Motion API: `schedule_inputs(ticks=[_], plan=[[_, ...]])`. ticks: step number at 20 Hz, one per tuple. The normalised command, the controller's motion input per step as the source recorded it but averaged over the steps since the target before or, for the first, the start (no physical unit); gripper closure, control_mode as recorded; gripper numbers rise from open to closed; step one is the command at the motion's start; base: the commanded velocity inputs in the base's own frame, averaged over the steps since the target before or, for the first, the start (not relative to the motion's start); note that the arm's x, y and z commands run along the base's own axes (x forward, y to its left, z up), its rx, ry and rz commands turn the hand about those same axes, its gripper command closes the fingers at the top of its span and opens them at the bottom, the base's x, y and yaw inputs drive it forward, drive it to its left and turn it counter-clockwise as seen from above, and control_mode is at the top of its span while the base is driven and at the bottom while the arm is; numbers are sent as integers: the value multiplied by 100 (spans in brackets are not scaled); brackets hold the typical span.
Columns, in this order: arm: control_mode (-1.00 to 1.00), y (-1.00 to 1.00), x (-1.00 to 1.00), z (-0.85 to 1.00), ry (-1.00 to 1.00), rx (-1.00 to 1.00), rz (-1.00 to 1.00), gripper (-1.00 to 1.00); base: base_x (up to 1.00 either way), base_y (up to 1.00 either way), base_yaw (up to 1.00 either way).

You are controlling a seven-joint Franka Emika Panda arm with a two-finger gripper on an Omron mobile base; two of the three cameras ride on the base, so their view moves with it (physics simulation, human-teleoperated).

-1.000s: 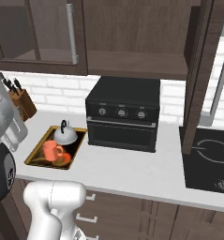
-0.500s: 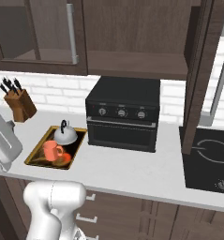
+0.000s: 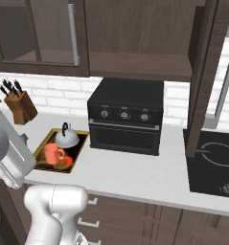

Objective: Pick the kettle from the counter and place it on the tray. Then pick the mug from the cabinet and place it on the tray. Then close the cabinet doors.

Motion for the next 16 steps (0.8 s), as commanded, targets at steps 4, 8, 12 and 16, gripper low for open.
schedule_inputs(ticks=[4,8,12,16], plan=[[-100,-39,-4,-4,12,-11,-9,-100,0,0,0],[-100,-78,-1,-5,2,-1,-2,-100,0,0,0],[-100,-88,-7,-2,-3,0,0,-100,0,0,0],[-100,-77,-2,-1,-6,0,-16,-100,0,0,0]])
